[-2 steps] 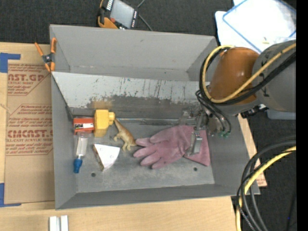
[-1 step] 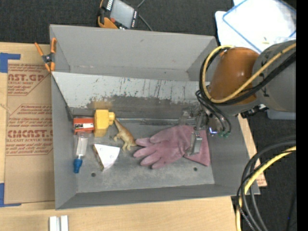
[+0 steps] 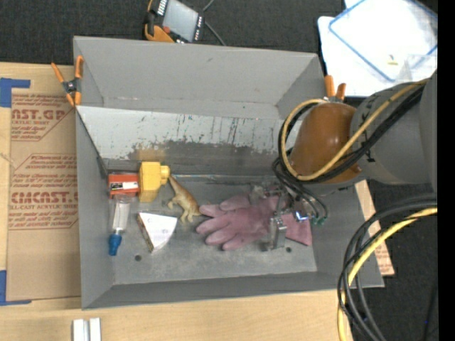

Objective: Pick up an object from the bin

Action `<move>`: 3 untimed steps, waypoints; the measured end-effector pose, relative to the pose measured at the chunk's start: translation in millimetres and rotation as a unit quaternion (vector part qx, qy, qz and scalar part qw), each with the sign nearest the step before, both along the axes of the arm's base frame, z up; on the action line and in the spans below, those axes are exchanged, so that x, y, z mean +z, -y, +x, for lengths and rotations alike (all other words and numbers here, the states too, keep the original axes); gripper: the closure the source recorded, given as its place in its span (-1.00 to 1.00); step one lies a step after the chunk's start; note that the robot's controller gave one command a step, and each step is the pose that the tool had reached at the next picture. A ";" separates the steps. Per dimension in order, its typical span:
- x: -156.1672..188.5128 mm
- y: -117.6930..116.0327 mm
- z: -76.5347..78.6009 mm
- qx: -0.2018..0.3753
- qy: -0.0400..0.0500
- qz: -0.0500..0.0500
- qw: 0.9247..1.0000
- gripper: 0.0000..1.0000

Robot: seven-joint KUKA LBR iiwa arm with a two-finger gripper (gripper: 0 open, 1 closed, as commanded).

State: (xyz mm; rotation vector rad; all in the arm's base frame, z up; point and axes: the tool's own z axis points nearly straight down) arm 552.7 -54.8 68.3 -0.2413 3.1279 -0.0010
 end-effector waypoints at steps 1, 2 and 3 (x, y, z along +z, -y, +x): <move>2.3 27.2 -0.5 0.014 0.005 -0.001 1.000 1.00; 2.3 27.2 -0.5 0.014 0.005 -0.001 1.000 1.00; 2.2 19.0 -1.0 0.015 0.007 -0.001 1.000 1.00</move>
Offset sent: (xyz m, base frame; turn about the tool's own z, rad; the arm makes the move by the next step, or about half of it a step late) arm 0.0000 0.0000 0.0000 0.0000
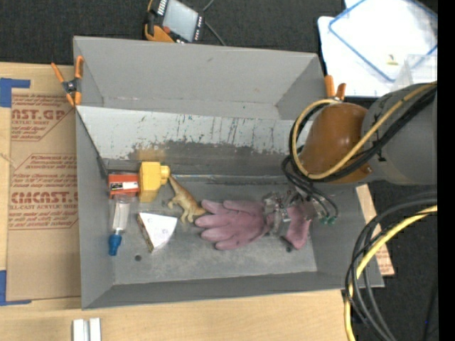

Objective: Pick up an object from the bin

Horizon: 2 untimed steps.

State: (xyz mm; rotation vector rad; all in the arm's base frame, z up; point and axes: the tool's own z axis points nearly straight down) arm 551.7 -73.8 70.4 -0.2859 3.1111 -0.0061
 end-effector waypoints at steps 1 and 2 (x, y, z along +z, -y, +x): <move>-0.3 10.6 7.1 0.002 -0.001 0.001 1.000 1.00; 92.2 2.6 -3.2 -0.003 0.001 0.001 1.000 1.00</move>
Offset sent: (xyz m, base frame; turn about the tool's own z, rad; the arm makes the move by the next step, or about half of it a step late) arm -0.0037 -0.0032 0.0898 0.0053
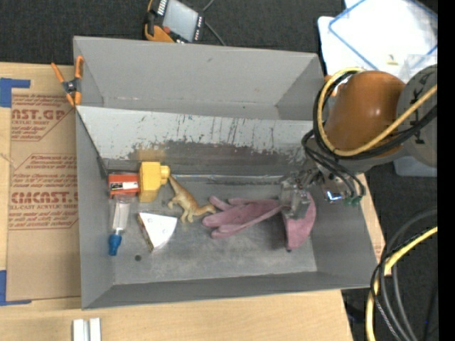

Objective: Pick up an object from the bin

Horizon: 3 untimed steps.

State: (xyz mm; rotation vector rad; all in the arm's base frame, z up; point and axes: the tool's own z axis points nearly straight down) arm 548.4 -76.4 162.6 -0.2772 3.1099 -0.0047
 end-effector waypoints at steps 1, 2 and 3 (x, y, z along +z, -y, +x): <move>-95.1 -5.6 6.9 -0.003 -0.004 0.002 1.000 1.00; -86.3 -2.3 -9.5 0.107 0.007 -0.003 0.994 1.00; -92.6 7.9 -6.6 -0.013 -0.002 0.003 1.000 1.00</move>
Offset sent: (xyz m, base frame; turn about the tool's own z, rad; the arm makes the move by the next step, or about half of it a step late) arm -0.0121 0.0007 -0.0852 -0.2144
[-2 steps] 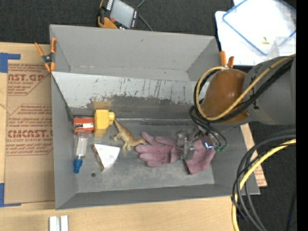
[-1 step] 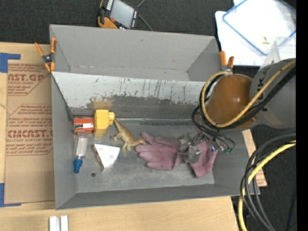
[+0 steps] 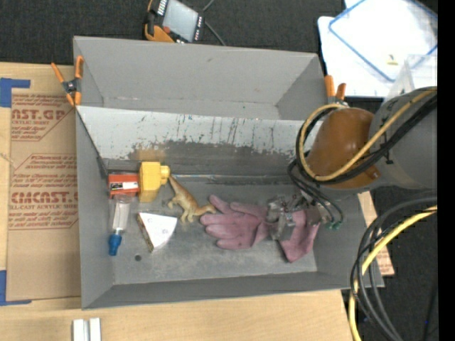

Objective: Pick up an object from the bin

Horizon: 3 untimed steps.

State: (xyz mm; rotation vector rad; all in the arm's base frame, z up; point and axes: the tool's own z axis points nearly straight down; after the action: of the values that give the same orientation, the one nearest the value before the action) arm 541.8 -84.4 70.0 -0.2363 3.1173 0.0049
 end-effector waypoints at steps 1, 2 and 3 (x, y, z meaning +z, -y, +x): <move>1.0 0.2 -1.1 0.079 0.007 -0.003 0.997 1.00; 0.1 1.5 -1.2 0.023 0.002 0.000 1.000 1.00; 100.5 12.9 -19.6 0.069 0.003 -0.001 0.998 1.00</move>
Offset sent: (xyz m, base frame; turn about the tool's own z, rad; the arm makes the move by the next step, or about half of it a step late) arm -0.0012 -0.0025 0.0000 -0.0443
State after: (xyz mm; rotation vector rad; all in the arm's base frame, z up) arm 522.2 -97.3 170.5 -0.4488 3.0873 0.0016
